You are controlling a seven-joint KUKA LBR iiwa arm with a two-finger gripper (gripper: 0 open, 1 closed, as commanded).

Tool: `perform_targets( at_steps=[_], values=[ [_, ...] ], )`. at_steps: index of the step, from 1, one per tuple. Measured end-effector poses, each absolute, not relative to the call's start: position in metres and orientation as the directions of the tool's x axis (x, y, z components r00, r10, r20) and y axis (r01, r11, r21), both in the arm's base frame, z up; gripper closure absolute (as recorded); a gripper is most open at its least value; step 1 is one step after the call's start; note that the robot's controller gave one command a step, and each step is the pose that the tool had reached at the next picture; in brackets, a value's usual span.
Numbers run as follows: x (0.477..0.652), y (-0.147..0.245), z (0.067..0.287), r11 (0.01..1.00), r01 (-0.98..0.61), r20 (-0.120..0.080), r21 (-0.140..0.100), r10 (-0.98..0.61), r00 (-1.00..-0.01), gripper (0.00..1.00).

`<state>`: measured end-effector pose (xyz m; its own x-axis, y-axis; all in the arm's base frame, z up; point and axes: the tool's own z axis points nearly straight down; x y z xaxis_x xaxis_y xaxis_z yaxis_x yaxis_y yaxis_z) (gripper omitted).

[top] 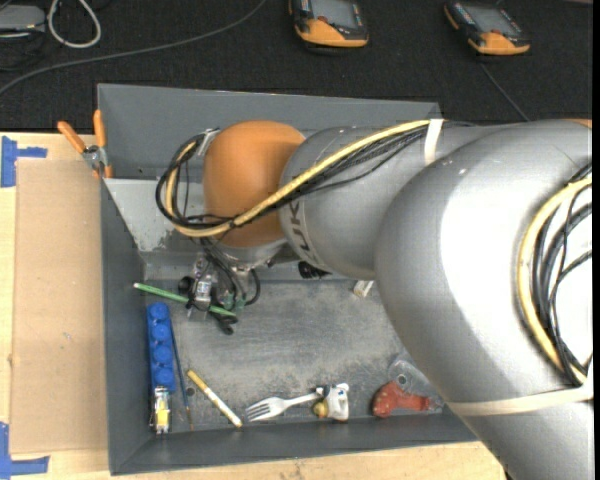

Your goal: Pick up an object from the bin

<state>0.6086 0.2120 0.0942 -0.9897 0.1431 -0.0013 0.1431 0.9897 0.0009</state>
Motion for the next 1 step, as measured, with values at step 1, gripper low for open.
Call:
perform_targets(
  at_steps=[1],
  values=[
    [0.6092, 0.2121, 0.1111, 0.99, 0.143, -0.003, 0.002, 0.143, -0.99, 1.0]
  ],
)
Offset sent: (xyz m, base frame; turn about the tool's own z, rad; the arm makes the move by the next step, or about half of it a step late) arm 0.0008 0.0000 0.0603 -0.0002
